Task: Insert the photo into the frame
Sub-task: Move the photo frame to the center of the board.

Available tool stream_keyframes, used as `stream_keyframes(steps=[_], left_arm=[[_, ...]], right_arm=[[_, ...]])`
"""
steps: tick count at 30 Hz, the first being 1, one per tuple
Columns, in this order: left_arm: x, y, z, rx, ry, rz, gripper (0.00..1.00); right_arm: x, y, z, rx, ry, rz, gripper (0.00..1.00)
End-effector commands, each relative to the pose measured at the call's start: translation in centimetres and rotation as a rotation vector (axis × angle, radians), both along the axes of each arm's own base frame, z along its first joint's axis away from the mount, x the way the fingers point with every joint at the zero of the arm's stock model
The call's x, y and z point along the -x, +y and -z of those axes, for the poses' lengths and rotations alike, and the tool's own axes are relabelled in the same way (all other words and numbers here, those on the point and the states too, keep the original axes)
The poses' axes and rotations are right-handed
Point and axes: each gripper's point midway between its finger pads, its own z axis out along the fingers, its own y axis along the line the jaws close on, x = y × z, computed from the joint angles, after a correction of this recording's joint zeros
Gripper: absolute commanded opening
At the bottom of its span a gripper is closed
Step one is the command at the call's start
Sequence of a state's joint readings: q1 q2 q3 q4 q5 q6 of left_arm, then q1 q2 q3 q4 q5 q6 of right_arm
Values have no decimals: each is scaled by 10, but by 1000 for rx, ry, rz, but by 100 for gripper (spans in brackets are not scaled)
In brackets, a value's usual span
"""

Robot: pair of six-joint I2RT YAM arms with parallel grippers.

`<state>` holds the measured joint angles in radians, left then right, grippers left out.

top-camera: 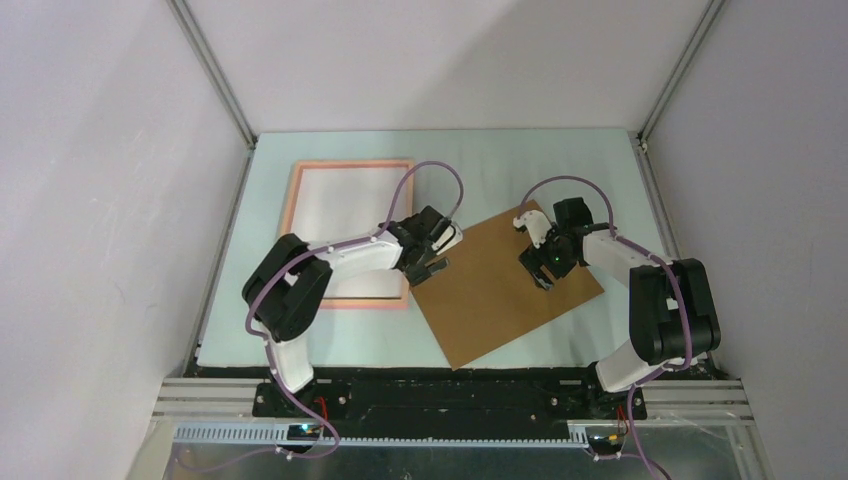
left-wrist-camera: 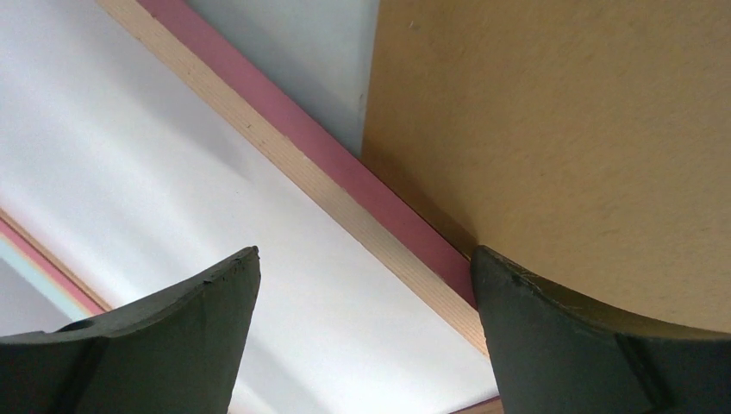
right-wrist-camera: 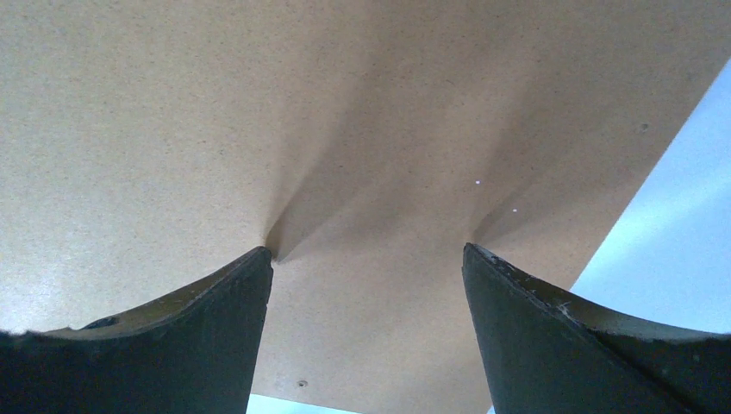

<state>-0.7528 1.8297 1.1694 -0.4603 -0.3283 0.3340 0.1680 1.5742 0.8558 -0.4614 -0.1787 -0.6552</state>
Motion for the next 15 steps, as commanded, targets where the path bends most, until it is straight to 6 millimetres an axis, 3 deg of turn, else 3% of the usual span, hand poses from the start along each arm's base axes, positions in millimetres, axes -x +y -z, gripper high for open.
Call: stream_keyframes(steps=[1,10,15], left_arm=[[9,49,0,-163,22,-34,96],[4,70,0,-185,25,-85,96],[-2,58,-8,-107,27,-102,97]], right_arm=[[0,-65,29,319,8,29,83],[-1,-65,28,316,1,30,83],[-2,-65,27,308,-1,37,83]])
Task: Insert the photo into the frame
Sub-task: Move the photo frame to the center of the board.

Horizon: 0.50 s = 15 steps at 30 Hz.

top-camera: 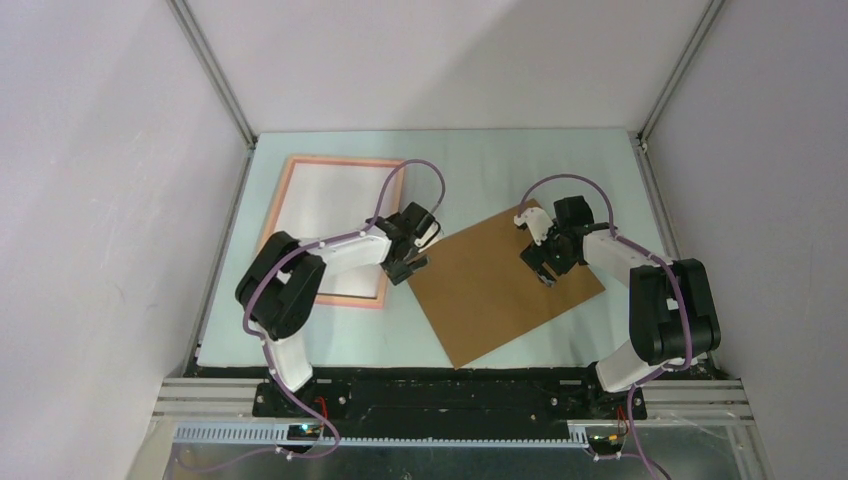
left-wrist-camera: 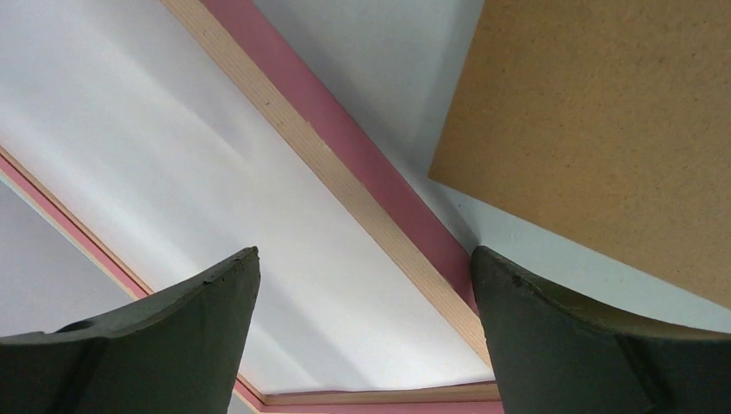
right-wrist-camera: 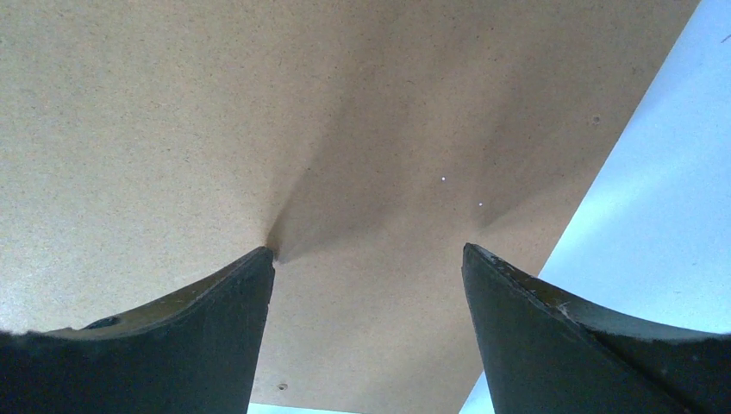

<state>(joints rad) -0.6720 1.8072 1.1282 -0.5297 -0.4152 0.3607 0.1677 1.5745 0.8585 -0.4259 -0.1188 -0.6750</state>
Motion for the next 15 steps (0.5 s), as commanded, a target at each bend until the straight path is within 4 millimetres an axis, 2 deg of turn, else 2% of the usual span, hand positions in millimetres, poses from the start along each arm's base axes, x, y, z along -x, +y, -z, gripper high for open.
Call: stream_keyframes(steps=[1,6,7,11,12,15], left_arm=[[-4,-4,-14,50,6,-17,97],[-7,-38,-41,232,24,4,99],[-10,-44,-49,267,18,-4,100],[-16,-74,-72,446,51,4,100],[-18,-76,-74,468,57,-2,100],[-25,-105,-81,593,119,11,100]], right_arm=[[10,-53,30,241,49,40,84],[10,-39,13,125,34,81,87],[6,-32,3,77,12,78,88],[9,-16,-25,-43,-14,80,90],[11,-12,-29,-67,-17,74,90],[19,-7,-45,-95,-31,60,91]])
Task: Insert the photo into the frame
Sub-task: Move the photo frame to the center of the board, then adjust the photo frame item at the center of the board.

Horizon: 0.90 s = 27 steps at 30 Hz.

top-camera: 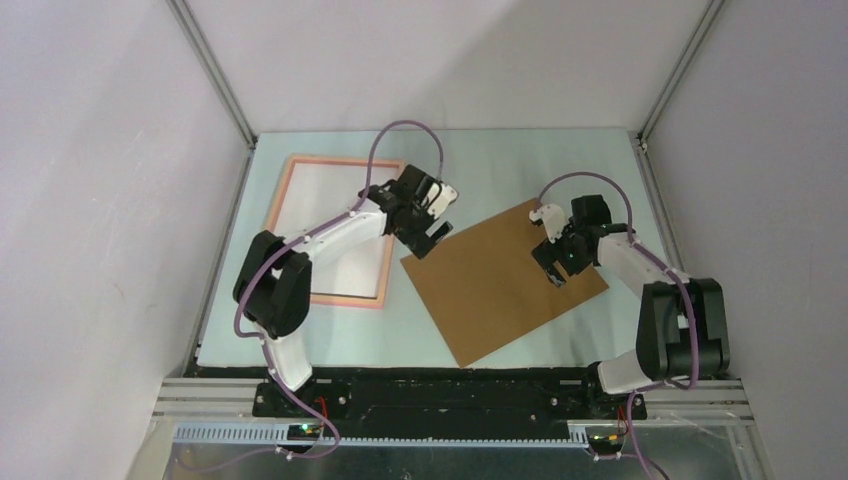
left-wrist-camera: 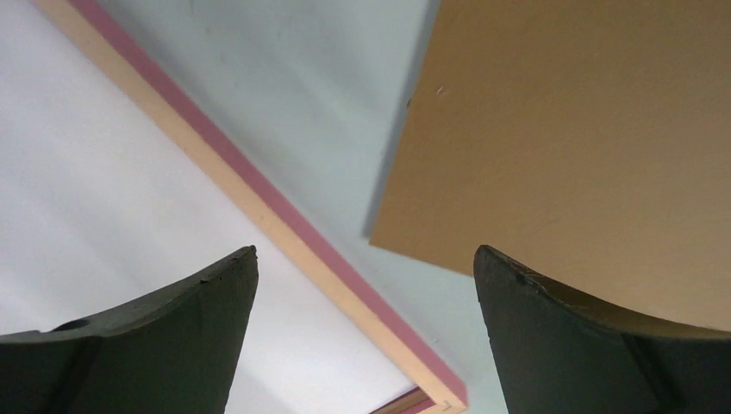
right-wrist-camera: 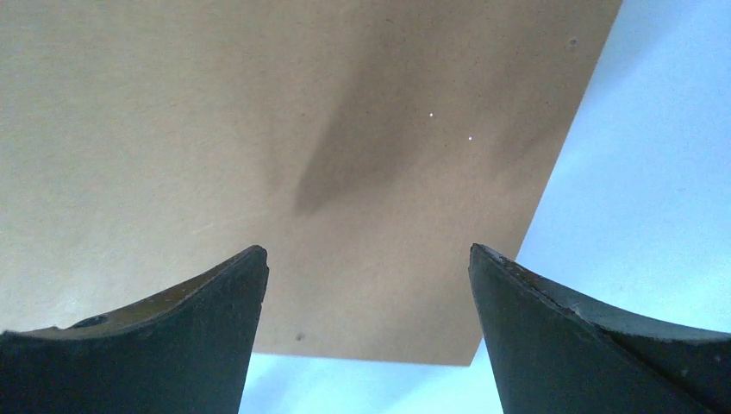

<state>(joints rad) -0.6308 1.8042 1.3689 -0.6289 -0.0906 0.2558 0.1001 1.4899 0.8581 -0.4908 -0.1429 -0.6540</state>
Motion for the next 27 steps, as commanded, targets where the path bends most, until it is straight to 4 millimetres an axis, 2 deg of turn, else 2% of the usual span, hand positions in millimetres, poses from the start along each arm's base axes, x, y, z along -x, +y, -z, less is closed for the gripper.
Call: stream_keyframes(steps=[1,3,4,5,6,7,8,9,10,11,14,17,22,27], left_arm=[[-8,-41,-31,239,56,9,100],[-19,-57,-37,288,65,21,100],[-21,-63,-27,294,95,26,100],[-27,-70,-32,315,91,27,100],[-28,-75,-22,317,118,29,100],[-34,-81,-26,335,112,26,100],[-37,-84,-16,333,133,21,100],[-43,-88,-20,349,127,16,100],[-44,-92,-12,352,149,14,100],[-47,-96,-15,373,153,7,100],[-51,-104,-2,388,194,-11,100],[-52,-111,1,416,225,-26,100],[-52,-119,16,436,278,-48,100],[-49,-124,28,447,323,-61,100]], right_arm=[[15,11,-27,-66,-20,-19,91],[23,10,-33,-65,-16,-29,91],[29,9,-32,-62,4,-33,91],[32,7,-34,-59,2,-39,91],[38,4,-33,-51,18,-48,91],[42,1,-33,-42,22,-48,91],[48,-3,-31,-29,36,-58,91],[53,-7,-30,-15,40,-59,91],[57,-13,-28,1,51,-64,91],[63,-17,-26,17,56,-62,91],[74,-34,-21,56,73,-55,91],[86,-48,-17,85,81,-44,91],[92,-66,-5,143,83,-21,91],[82,-73,4,162,81,19,90]])
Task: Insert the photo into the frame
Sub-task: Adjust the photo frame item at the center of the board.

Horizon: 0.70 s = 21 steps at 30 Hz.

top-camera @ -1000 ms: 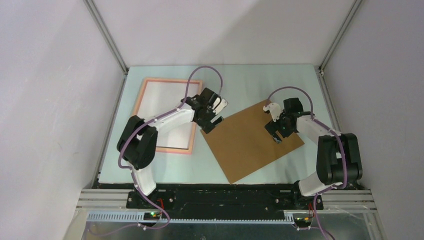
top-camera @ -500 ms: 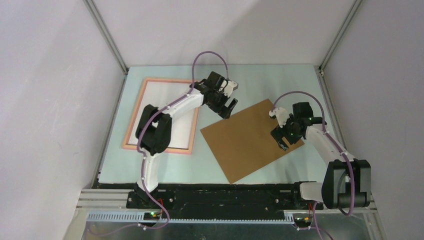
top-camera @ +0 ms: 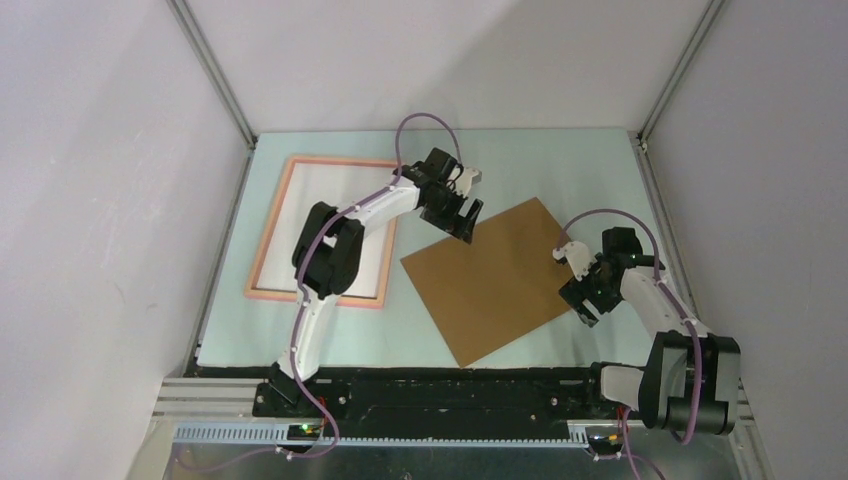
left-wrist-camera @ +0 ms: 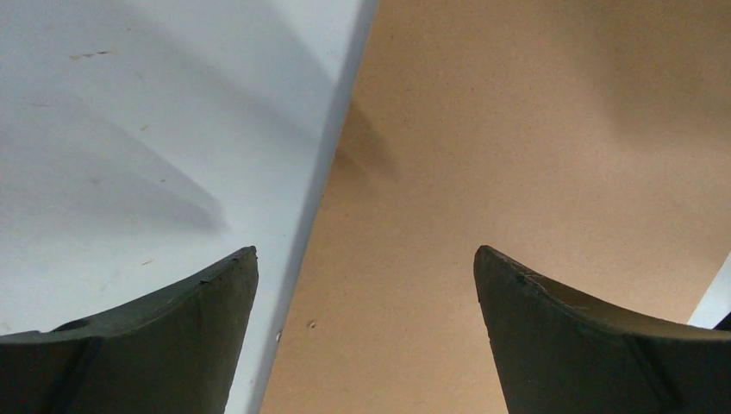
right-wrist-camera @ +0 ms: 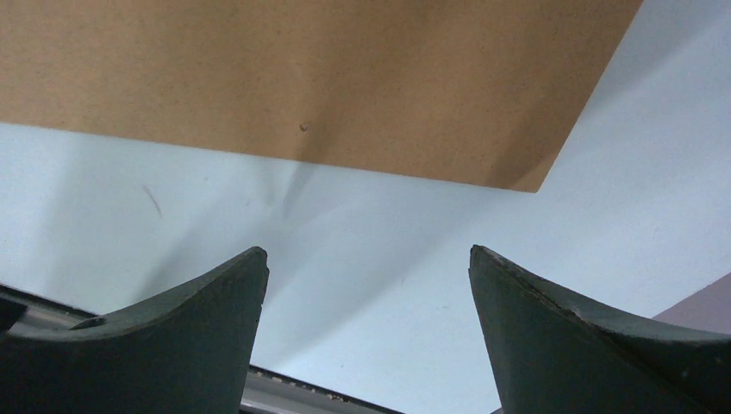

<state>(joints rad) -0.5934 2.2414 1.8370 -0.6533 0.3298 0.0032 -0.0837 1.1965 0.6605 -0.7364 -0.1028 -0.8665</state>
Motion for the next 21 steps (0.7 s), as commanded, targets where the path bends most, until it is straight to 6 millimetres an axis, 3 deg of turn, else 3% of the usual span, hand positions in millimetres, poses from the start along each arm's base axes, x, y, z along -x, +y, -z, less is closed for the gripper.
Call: stream_keyframes(steps=[1,14,18,21], left_arm=[[-3,-11,-6,59,30,-14,100],[33,9,18,55,172,-20,99],[54,20,23,70,244,-21,97],[63,25,19,92,267,-22,97]], right_arm=[[-17,-13,5,58,-34,19,90],[-65,-21,24,167,-100,112,90],[-85,-17,27,153,-102,153,90],[-101,-1,29,137,-104,150,90]])
